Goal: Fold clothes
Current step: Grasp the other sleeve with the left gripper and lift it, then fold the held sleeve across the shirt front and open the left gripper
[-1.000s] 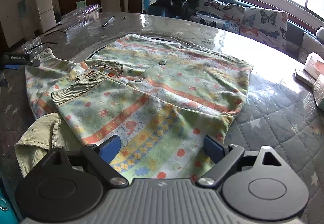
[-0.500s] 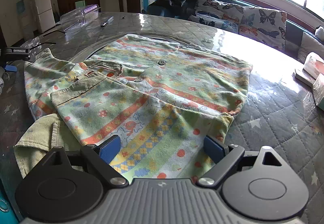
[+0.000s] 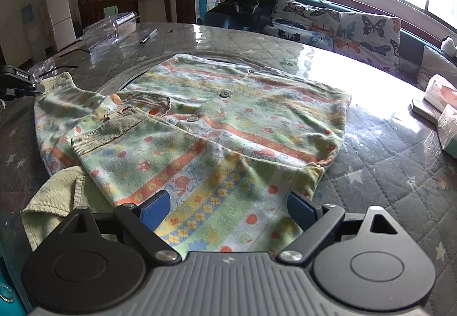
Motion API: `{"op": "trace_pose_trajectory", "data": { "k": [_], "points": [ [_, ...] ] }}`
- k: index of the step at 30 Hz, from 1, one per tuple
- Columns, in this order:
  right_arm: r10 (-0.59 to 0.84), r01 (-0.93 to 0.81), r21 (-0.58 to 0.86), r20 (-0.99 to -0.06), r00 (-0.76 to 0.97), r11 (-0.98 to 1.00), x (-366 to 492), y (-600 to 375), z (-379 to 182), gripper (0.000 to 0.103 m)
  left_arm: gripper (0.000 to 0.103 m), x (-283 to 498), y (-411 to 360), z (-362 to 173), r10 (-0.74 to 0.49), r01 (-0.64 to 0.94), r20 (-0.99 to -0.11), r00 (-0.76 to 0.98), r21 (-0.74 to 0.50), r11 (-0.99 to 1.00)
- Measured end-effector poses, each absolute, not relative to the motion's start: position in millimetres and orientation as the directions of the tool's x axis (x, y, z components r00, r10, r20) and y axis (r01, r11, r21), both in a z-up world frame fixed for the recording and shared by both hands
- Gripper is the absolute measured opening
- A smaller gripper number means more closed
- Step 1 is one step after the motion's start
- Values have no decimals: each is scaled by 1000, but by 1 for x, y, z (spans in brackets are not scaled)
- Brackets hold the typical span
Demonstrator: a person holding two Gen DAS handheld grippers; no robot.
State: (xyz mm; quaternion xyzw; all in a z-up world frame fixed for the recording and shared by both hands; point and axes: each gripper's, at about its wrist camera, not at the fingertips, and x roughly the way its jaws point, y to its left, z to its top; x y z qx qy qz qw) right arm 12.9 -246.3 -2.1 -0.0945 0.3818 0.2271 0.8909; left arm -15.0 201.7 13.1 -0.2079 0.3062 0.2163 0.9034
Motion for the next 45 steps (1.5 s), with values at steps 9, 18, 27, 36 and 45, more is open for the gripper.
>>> {"op": "trace_pose_trajectory", "data": {
  "k": [9,18,27,36,45],
  "points": [
    [330,-440,28,-703,629,897,14,-257,4,90,9,-12,128,54,-78,-178,-550,832,-397,901],
    [303,-374,42,-672,676,927,12,-279,13,89,9,-3,23,65,-429,197,-503,750,-449,872],
    [270,-307,58,-645,715,950,14,-300,23,85,27,-1,-21,39,-501,318,-578,644,-393,863],
    [321,-342,99,-647,692,935,19,-288,24,76,78,-13,0,39,-391,283,-589,707,-271,920],
    [416,-451,139,-679,605,882,24,-247,16,52,92,-14,53,26,-202,89,-620,758,-209,974]
  ]
}}
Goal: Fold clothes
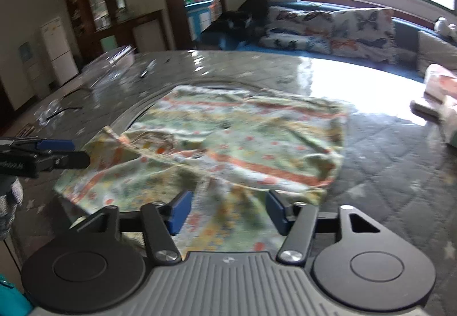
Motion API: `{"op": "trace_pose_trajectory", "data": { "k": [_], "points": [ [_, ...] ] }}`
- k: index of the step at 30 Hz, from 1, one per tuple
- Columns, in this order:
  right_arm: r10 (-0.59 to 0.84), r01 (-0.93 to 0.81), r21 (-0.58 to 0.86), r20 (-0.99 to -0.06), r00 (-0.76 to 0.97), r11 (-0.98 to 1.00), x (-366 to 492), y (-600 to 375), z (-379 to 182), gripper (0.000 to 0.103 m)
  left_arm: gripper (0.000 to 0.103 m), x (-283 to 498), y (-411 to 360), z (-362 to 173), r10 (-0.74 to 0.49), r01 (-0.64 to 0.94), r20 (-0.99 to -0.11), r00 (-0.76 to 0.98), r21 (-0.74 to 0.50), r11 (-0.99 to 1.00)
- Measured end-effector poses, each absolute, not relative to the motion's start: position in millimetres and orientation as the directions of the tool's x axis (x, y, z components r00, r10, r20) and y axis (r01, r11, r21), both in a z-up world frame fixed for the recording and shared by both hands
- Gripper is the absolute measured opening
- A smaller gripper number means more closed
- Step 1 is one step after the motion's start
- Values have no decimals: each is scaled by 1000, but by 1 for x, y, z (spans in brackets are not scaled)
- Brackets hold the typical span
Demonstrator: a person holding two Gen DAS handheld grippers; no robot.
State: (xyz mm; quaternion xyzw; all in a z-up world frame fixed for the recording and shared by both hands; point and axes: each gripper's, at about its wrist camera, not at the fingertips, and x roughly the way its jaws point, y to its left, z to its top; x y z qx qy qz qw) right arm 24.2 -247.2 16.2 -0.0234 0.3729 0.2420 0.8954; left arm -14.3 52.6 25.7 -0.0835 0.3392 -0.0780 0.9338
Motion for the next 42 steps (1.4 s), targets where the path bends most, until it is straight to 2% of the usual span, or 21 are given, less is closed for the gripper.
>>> {"op": "trace_pose_trajectory", "data": {
  "k": [3,13,15,18,30,35,39,42],
  "points": [
    [448,-477,168,-692,567,863,30,-236,12,41,93,-16,65,25,-174,49,-621,764,-213,976],
    [465,-489,199,-720,515,849,42,-211,-4,29,96,-19,79,22,-156,10,-623,767,-231,973],
    [463,-489,195,-719,519,850,41,-210,-4,15,96,-17,77,22,-157,10,-624,765,-232,973],
    [464,-494,186,-712,528,849,38,-210,-1,8,97,-16,76,21,-158,9,-627,762,-234,972],
    [411,-456,107,-644,645,884,17,-234,43,7,103,-10,72,22,-143,15,-630,763,-204,979],
    [370,-405,108,-660,653,908,17,-247,38,7,103,-4,73,18,-117,-6,-643,757,-185,983],
    [334,-381,95,-697,635,920,21,-248,24,10,103,3,70,16,-56,-27,-649,758,-117,993],
    [328,-379,83,-690,646,922,20,-247,23,11,103,11,69,16,-19,-48,-655,756,-85,995]
  ]
}}
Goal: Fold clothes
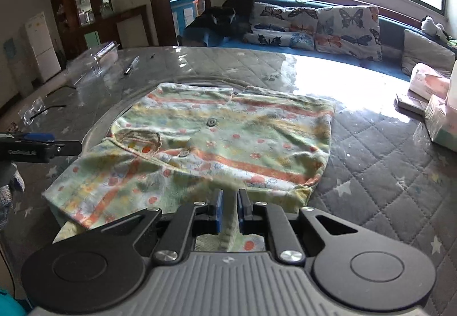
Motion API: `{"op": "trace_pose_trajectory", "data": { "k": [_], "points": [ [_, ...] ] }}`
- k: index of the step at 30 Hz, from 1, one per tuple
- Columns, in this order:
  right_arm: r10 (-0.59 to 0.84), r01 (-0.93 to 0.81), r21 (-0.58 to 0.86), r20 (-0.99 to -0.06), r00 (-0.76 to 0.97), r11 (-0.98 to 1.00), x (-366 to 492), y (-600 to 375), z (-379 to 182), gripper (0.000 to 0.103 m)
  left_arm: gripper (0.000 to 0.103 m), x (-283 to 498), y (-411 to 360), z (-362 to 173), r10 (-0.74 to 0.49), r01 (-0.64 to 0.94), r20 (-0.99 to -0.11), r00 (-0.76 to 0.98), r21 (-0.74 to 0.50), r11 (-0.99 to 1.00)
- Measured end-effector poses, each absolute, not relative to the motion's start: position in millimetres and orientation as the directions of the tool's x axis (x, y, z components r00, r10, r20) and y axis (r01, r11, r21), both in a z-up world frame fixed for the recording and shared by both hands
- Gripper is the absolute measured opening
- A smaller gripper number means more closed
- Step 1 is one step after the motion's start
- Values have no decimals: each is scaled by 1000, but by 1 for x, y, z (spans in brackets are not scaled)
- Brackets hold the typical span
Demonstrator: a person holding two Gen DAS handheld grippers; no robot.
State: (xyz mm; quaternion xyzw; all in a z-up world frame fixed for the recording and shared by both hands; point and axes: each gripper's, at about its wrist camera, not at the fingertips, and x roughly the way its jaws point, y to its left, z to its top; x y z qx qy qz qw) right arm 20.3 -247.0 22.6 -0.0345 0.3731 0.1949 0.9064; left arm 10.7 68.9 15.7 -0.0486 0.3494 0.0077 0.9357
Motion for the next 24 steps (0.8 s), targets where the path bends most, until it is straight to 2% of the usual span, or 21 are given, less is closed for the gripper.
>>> {"op": "trace_pose_trajectory", "data": {
  "k": [2,5,13,17,20,24],
  "points": [
    [336,-387,82,-678,653,918,20,-246,24,12,102,18,68,14,-4,-59,-659,752,-73,996],
    [363,-418,88,-673,645,904,21,-240,24,22,102,28,62,12,7,-49,-660,751,-46,998],
    [388,-467,99,-717,578,879,25,-229,4,27,102,41,50,-9,59,-18,-679,732,67,998],
    [383,-462,101,-726,572,881,24,-233,1,27,103,40,52,-10,65,-22,-674,736,71,997],
    [378,-462,85,-713,590,883,21,-235,8,33,101,40,54,-3,86,-43,-667,740,81,996],
    [392,-468,86,-690,608,879,23,-233,14,36,102,36,47,11,41,-17,-647,761,43,999]
  ]
}}
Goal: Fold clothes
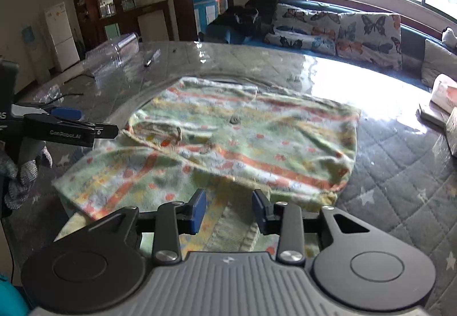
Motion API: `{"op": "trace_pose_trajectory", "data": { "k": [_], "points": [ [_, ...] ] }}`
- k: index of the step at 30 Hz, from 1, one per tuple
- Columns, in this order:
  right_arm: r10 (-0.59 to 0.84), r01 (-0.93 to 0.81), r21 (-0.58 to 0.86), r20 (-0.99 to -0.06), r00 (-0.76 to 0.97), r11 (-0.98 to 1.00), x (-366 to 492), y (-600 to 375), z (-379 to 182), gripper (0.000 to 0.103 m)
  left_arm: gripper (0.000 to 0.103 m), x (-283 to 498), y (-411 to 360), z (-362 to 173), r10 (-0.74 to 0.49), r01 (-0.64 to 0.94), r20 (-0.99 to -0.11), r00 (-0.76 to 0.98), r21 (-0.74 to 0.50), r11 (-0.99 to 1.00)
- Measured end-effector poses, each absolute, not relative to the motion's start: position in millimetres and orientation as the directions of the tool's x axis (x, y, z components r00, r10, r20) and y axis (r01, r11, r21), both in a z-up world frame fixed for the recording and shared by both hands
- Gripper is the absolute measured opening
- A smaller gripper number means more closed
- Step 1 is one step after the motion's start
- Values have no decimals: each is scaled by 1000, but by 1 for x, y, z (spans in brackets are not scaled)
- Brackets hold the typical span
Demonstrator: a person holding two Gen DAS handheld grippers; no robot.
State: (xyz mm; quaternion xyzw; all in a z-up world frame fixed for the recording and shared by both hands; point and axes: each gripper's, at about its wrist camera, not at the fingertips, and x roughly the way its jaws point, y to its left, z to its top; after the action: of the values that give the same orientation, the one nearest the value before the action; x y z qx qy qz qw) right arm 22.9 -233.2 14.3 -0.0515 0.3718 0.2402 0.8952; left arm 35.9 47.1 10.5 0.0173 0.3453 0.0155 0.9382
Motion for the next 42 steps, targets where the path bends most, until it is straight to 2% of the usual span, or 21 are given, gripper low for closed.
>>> {"op": "trace_pose_trajectory", "data": {
  "k": [3,10,16,20,23,26,34,39,42],
  "points": [
    [398,-473,92,-691,603,876,28,-228,11,38,102,36,36,13,6,21,-645,764,34,999],
    [396,-472,105,-717,574,875,31,-233,-1,40,102,38,33,-11,61,11,-678,733,101,995],
    [390,-490,78,-716,579,868,19,-235,6,43,102,25,46,-8,60,-5,-676,735,83,997],
    [396,-506,70,-717,574,860,11,-233,6,49,102,10,43,1,7,36,-662,749,50,998],
    [388,-510,60,-728,565,858,9,-233,2,49,103,1,39,1,-28,74,-666,746,42,996],
    [379,-511,50,-732,565,858,5,-235,1,49,103,-5,37,-7,2,78,-679,734,87,993],
    [368,-510,39,-739,565,859,-7,-244,1,50,103,-20,50,0,28,69,-680,733,115,991],
    [361,-517,14,-733,577,856,-14,-249,8,54,102,-45,40,15,-60,192,-668,742,126,973],
    [345,-522,-13,-737,582,853,-17,-252,11,55,101,-63,27,17,-131,330,-650,749,194,924]
  ]
}}
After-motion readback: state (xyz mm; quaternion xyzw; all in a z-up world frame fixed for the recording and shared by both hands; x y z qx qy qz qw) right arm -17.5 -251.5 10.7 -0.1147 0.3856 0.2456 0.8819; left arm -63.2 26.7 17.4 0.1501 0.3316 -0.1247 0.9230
